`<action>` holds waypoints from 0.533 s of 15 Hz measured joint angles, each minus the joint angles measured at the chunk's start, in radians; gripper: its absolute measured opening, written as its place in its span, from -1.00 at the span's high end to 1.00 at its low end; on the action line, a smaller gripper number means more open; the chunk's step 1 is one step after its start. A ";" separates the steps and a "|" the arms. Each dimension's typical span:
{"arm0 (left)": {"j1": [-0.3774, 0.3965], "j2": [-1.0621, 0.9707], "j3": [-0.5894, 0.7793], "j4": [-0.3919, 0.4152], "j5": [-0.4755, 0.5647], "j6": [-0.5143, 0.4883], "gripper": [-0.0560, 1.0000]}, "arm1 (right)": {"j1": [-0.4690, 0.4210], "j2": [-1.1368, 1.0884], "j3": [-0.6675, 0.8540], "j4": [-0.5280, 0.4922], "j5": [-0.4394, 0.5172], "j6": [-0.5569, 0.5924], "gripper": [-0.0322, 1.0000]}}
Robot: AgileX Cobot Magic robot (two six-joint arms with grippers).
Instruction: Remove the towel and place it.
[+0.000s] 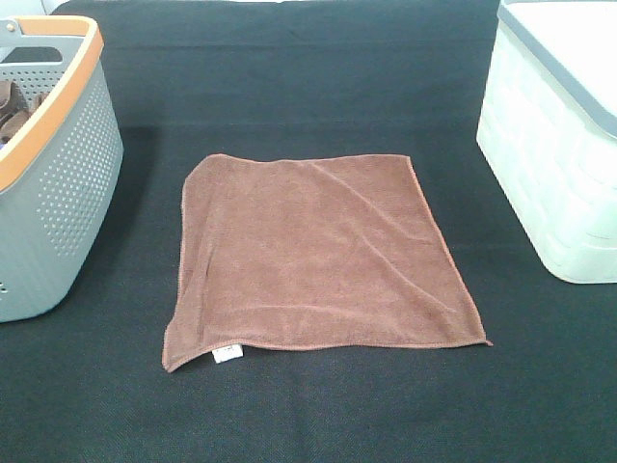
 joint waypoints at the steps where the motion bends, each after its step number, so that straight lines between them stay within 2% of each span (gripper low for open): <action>1: 0.000 0.000 0.000 0.002 0.000 0.000 -0.82 | 0.000 0.000 0.000 0.000 0.000 0.000 -0.47; 8: 0.000 0.000 0.000 0.002 0.000 0.000 -0.82 | 0.000 0.000 0.000 0.000 0.000 0.000 -0.47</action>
